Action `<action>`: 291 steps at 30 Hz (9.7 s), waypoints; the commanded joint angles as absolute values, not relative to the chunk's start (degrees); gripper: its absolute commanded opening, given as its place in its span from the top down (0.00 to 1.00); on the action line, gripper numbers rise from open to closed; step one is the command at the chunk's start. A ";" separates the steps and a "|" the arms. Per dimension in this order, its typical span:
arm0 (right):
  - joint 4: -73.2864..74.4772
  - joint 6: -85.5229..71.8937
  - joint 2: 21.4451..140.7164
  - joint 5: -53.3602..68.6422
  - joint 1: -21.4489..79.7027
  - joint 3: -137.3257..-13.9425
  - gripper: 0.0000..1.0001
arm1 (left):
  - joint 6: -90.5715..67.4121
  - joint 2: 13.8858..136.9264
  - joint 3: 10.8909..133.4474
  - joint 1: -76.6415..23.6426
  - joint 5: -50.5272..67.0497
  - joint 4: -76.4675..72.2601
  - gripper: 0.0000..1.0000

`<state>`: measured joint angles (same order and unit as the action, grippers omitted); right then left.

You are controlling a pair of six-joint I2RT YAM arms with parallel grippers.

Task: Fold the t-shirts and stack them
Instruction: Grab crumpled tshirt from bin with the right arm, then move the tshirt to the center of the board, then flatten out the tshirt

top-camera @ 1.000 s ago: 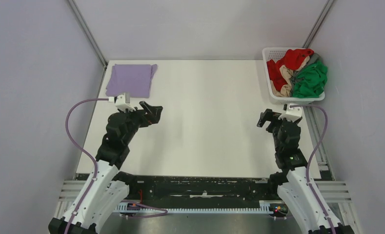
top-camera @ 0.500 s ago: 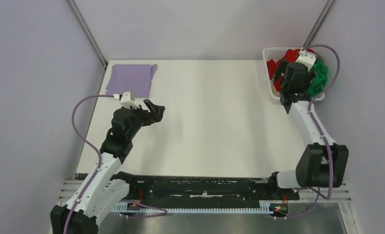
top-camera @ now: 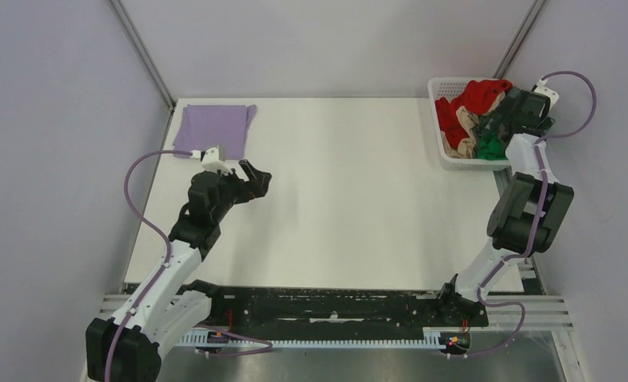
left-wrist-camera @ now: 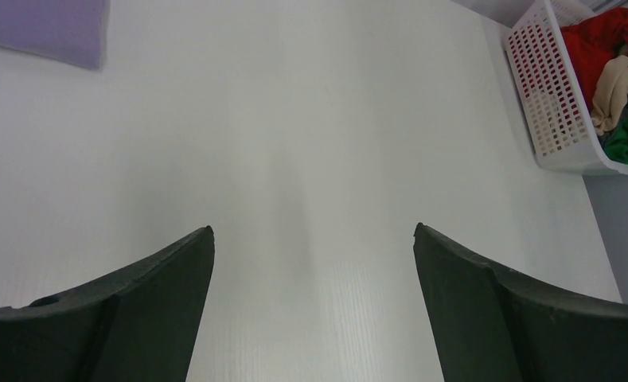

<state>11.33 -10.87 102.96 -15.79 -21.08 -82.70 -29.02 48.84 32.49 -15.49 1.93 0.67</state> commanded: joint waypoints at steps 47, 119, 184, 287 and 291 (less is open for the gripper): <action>-31.36 -35.46 63.10 34.90 -20.33 -82.71 1.00 | -33.48 41.04 33.53 -15.38 -2.14 1.24 0.00; -6.98 -20.99 86.81 -25.55 53.55 -42.10 0.77 | -37.93 75.48 48.84 -21.38 0.18 16.00 0.00; 7.20 -2.66 26.22 -45.31 35.67 -53.95 1.00 | -21.36 53.66 77.25 -21.40 -31.53 17.93 0.98; 19.04 -21.45 44.45 -20.08 16.61 -24.36 0.02 | -50.53 65.51 29.51 -17.50 -7.28 22.66 0.28; 20.87 -21.95 44.72 -21.33 16.61 -24.34 0.02 | -50.08 69.78 29.72 -17.48 -6.51 19.32 0.39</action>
<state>19.22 -20.80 45.25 -19.55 16.64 -24.49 -48.88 65.71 29.17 -17.43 -7.33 24.40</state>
